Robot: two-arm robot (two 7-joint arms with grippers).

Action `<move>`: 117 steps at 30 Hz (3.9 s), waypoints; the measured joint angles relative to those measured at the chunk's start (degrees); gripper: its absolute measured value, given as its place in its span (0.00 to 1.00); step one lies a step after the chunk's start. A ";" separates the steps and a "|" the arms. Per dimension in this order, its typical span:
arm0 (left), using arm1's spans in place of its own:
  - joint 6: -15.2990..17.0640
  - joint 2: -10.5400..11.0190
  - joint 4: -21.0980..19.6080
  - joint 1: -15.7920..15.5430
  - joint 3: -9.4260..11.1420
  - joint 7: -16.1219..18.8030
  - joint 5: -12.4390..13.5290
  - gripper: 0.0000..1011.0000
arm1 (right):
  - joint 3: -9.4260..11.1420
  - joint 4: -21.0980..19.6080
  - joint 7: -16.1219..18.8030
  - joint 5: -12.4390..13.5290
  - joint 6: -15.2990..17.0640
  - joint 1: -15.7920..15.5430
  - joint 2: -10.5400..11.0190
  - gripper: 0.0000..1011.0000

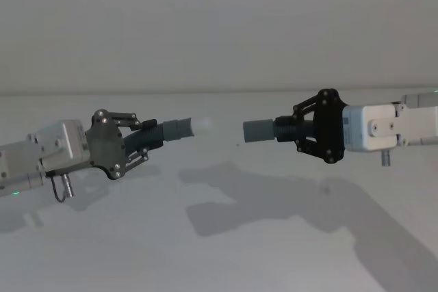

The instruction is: Use both hands to pick up one end of the pipe from the table, align the ends, and insert them.

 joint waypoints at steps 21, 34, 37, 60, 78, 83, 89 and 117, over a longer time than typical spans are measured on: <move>0.00 0.00 0.00 0.00 0.00 0.00 0.00 0.29 | -2.16 2.47 -0.94 -0.41 -0.65 2.38 -2.65 0.20; 0.00 0.00 0.00 0.00 0.00 0.00 0.00 0.29 | -3.80 4.03 -0.70 -0.68 -1.02 4.19 -4.22 0.20; 0.00 0.00 0.00 0.00 0.00 0.00 0.00 0.29 | -4.13 4.37 -0.61 -0.72 -1.04 4.57 -4.51 0.20; 0.00 0.00 0.00 0.00 0.00 0.00 0.00 0.29 | -6.11 5.89 -0.39 -0.56 -1.28 6.41 -5.75 0.20; 0.01 0.01 0.00 0.00 0.00 0.00 0.00 0.29 | -6.99 6.25 -0.58 -0.16 -1.29 7.29 -5.97 0.20; 0.01 0.00 0.00 0.00 0.00 0.00 0.00 0.29 | -7.24 6.26 -0.74 -0.06 -1.22 7.44 -5.94 0.20; 0.01 0.00 0.00 0.00 0.00 0.00 0.00 0.29 | -7.46 6.16 -1.02 0.03 -1.07 7.59 -5.76 0.20; 0.00 0.00 0.00 0.00 0.00 0.00 0.00 0.29 | -8.32 5.08 -2.06 0.60 0.22 7.98 -4.63 0.20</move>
